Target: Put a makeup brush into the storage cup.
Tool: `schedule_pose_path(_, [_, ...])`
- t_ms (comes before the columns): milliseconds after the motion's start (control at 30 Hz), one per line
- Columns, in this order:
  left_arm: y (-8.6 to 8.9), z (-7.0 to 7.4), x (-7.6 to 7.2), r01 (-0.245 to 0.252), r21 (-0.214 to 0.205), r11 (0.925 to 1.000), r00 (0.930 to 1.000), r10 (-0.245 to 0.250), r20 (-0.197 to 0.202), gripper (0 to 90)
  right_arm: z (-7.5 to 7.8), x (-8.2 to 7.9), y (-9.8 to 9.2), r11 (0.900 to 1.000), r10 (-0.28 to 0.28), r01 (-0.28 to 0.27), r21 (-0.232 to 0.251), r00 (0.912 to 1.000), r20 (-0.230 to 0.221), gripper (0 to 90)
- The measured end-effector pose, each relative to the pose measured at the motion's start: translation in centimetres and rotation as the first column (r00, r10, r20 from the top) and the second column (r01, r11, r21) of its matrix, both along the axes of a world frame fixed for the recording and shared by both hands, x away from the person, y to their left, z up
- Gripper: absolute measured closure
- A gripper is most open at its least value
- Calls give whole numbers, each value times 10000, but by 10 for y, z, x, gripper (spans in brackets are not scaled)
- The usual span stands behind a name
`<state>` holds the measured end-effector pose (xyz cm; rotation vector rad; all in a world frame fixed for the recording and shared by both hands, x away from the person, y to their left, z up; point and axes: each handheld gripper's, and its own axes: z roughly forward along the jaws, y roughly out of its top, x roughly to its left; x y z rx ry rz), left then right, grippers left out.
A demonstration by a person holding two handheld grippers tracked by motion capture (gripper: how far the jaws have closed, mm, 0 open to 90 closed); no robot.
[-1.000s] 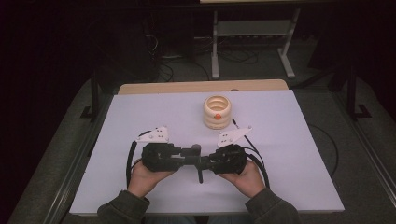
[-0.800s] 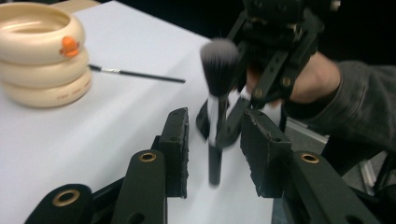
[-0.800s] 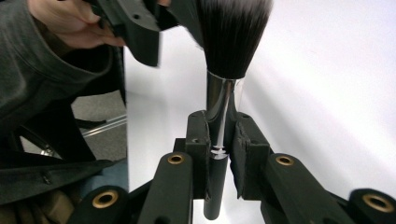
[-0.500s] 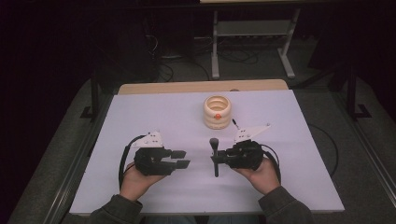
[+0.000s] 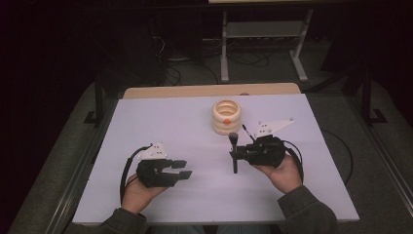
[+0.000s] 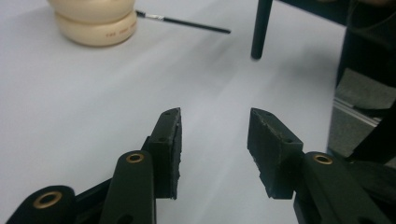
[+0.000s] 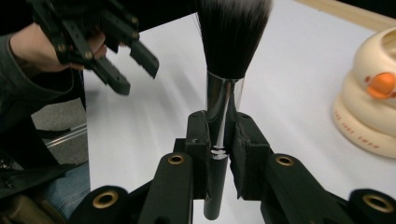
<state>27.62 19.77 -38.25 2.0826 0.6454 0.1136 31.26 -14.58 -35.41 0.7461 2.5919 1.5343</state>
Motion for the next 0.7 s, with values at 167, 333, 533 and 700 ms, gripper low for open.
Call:
schedule_pose_path(167, [3, -4, 1, -161, 156, 9997, 9999, 162, -52, 530, 7, 7, -5, 9998, -217, 217, 22, 9998, -27, 773])
schedule_pose_path(333, [10, -6, 1, -323, 187, 9993, 9995, 322, 45, 529, 18, 16, -11, 9993, -351, 351, -122, 9994, 33, 773])
schedule_pose_path(533, [13, -7, 1, -410, 230, 9989, 9992, 410, 4, 525, 30, 26, -16, 9982, -558, 559, -210, 9984, 56, 773])
schedule_pose_path(700, [14, -8, 0, -440, 373, 9983, 9990, 440, 10, 516, 37, 33, -19, 9976, -644, 647, -246, 9978, 157, 773])
